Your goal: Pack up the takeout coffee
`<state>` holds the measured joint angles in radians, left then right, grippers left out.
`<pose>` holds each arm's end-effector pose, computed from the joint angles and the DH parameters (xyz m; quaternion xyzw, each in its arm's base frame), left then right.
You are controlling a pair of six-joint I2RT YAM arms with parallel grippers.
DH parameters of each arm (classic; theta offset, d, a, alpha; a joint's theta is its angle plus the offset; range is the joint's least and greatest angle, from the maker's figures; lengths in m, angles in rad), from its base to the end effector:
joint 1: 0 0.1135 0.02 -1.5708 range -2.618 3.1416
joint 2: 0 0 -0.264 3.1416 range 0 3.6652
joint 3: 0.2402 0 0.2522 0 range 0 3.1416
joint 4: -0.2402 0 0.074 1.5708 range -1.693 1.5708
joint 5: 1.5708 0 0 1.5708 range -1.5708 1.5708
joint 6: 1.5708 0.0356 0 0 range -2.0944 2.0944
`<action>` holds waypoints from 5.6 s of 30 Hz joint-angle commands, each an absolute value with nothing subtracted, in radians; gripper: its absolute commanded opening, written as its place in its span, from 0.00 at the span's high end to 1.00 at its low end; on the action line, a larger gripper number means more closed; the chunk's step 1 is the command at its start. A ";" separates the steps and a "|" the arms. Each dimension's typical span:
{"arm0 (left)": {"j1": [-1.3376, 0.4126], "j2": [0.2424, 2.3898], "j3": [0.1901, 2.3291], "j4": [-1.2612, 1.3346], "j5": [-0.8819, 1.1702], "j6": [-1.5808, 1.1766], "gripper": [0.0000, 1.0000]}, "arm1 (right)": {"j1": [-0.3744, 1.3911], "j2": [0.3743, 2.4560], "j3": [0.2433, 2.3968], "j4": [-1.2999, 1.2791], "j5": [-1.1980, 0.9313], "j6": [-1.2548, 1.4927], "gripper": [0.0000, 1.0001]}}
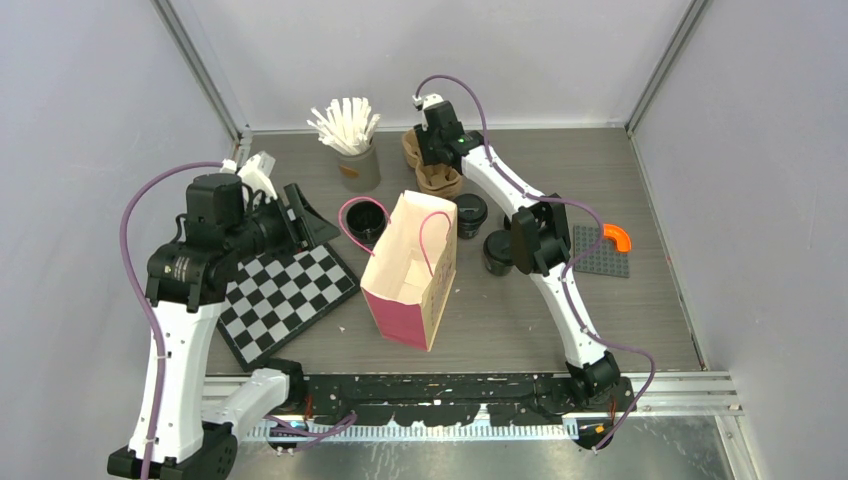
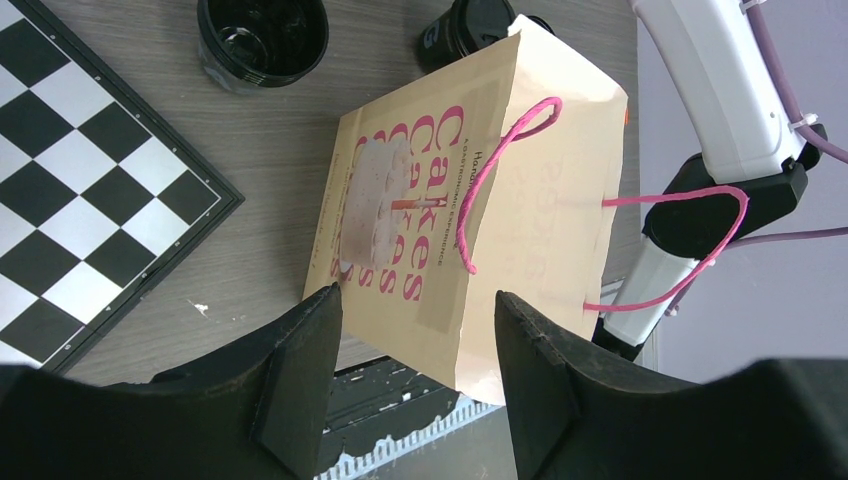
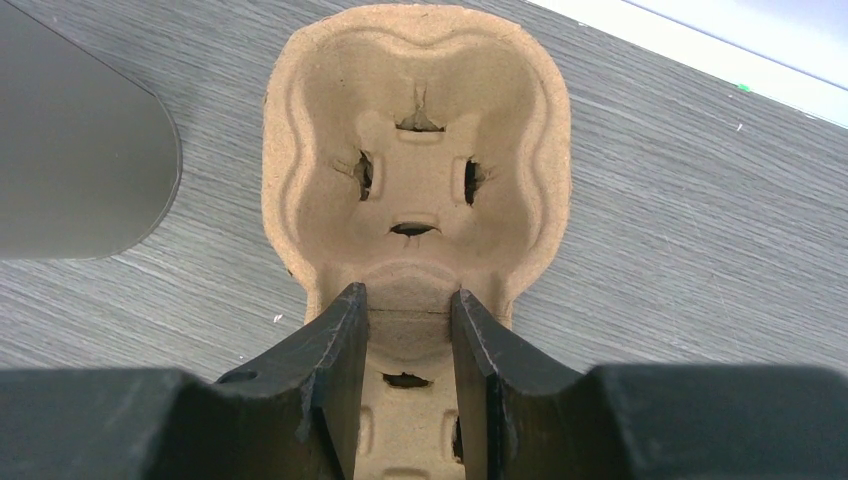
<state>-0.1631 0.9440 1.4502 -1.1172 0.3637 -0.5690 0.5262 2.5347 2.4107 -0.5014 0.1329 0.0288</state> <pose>0.1343 -0.0349 0.4370 -0.0941 0.8713 -0.3123 0.3666 0.5004 0.2852 0.2293 -0.1894 0.8685 0.0676 0.4531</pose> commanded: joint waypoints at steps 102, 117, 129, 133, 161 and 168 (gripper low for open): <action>-0.160 0.639 1.019 -0.550 0.527 -1.090 1.00 | 1.224 1.422 1.750 -0.855 0.638 1.147 0.66; -0.160 0.579 0.976 -0.567 0.541 -1.112 1.00 | 1.236 1.488 1.807 -0.986 0.768 1.068 0.67; -0.160 0.576 0.990 -0.604 0.530 -1.092 1.00 | 1.239 1.589 1.865 -1.025 0.776 1.034 0.67; -0.160 0.590 1.005 -0.627 0.536 -1.079 1.00 | 1.250 1.604 1.850 -1.032 0.773 1.030 0.67; -0.160 0.592 1.153 -0.948 0.396 -0.840 1.00 | 1.295 1.719 1.892 -1.159 0.810 1.025 0.67; -0.160 0.591 1.127 -0.908 0.433 -0.868 1.00 | 1.321 1.731 1.900 -1.230 0.736 1.060 0.67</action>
<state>-0.1631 0.5941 1.1320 -0.9184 0.4263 -0.8837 1.2984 1.7351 1.8687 -1.1633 0.7616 1.0092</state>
